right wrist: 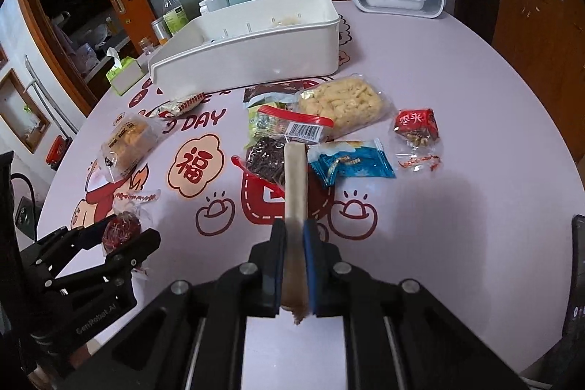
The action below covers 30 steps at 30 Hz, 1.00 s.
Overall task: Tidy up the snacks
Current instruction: 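Carry both snacks into the white tray and open both tools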
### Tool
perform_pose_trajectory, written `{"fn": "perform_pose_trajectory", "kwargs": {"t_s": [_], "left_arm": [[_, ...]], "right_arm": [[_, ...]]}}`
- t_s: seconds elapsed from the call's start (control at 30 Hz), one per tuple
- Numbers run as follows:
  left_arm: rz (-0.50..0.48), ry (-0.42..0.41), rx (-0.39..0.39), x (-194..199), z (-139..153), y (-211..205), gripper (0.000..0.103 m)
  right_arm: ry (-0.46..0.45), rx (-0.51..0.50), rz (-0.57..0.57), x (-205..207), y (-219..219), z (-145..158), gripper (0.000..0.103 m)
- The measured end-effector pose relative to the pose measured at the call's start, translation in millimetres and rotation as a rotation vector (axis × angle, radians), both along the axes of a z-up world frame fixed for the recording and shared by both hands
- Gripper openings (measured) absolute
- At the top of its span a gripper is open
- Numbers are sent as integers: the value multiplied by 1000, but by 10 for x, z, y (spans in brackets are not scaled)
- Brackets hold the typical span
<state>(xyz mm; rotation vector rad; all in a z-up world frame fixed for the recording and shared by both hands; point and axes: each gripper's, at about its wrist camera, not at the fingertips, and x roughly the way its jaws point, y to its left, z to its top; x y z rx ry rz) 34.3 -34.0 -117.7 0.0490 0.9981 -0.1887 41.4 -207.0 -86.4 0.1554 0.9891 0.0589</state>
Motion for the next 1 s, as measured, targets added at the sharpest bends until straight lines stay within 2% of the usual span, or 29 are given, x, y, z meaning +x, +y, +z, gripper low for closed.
{"fn": "perform_pose_trajectory", "kwargs": {"t_s": [0.23, 0.43, 0.77, 1.0], "left_arm": [[1, 4, -5, 14, 1, -9, 54], [-5, 1, -6, 19, 0, -32, 54], [-5, 14, -17, 49, -39, -25, 55], [-7, 21, -24, 42, -62, -12, 55]], "right_arm": [[8, 64, 12, 6, -67, -1, 10], [6, 73, 23, -19, -57, 14, 10], [32, 54, 37, 27, -34, -1, 11], [89, -16, 28, 79, 3, -146, 17]]}}
